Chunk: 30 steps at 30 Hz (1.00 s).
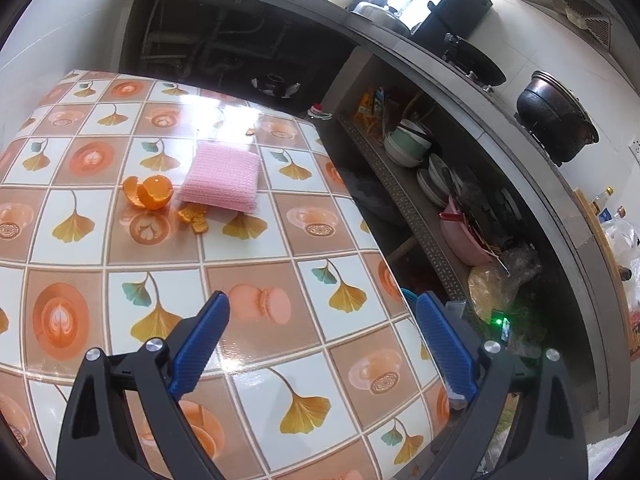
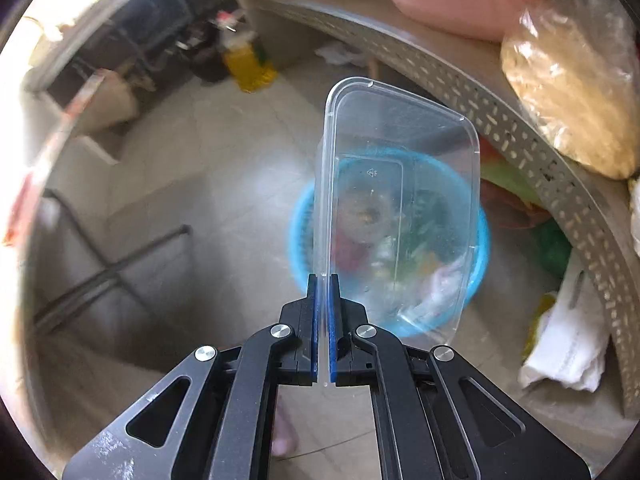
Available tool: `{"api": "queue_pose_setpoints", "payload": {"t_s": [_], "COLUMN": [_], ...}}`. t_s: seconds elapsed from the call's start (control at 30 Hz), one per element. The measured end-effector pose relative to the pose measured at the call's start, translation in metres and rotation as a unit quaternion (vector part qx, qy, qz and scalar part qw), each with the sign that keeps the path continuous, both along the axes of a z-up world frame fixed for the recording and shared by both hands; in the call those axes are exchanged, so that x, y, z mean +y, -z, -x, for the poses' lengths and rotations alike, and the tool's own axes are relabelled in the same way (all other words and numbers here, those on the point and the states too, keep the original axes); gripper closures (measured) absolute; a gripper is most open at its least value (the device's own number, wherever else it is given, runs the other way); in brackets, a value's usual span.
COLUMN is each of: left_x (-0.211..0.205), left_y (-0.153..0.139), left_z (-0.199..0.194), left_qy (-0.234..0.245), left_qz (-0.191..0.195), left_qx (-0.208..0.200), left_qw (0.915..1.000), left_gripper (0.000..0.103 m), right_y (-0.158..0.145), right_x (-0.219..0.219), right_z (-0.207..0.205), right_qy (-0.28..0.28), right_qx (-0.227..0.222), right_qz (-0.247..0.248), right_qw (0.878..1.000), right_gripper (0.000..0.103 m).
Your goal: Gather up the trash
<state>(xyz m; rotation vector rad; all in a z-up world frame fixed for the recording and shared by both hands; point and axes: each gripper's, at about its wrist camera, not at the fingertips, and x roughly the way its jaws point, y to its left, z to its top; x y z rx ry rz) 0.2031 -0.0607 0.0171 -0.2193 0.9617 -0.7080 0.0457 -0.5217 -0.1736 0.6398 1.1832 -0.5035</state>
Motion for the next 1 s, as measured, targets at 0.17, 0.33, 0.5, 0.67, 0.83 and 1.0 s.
{"api": "queue_pose_setpoints", "payload": {"t_s": [0.17, 0.33, 0.5, 0.67, 0.83, 1.0], "left_x": [0.005, 0.003, -0.005, -0.007, -0.003, 0.001], "left_y": [0.001, 0.002, 0.003, -0.002, -0.005, -0.006], "left_z": [-0.003, -0.003, -0.001, 0.004, 0.007, 0.008], "left_qy": [-0.010, -0.006, 0.000, 0.006, 0.004, 0.000], "left_qz": [-0.006, -0.006, -0.004, 0.001, 0.005, 0.008], "left_qx": [0.004, 0.007, 0.010, 0.004, -0.001, 0.001], "left_qw": [0.9999, 0.9999, 0.9999, 1.0000, 1.0000, 1.0000], "left_gripper": [0.011, 0.011, 0.011, 0.011, 0.011, 0.011], "right_y": [0.033, 0.031, 0.021, 0.012, -0.014, -0.045], "right_x": [-0.033, -0.040, -0.034, -0.026, -0.003, 0.023], "right_z": [0.003, 0.016, 0.026, 0.033, 0.044, 0.048], "right_qy": [0.042, 0.068, 0.064, 0.066, 0.061, 0.056], "right_qx": [0.030, 0.018, 0.010, -0.003, -0.032, -0.079], "right_qz": [-0.048, -0.050, -0.026, 0.001, 0.025, 0.037], "right_qw": [0.998, 0.996, 0.998, 0.998, 0.997, 0.995], "right_gripper": [0.093, 0.066, 0.058, 0.053, 0.047, 0.039]}}
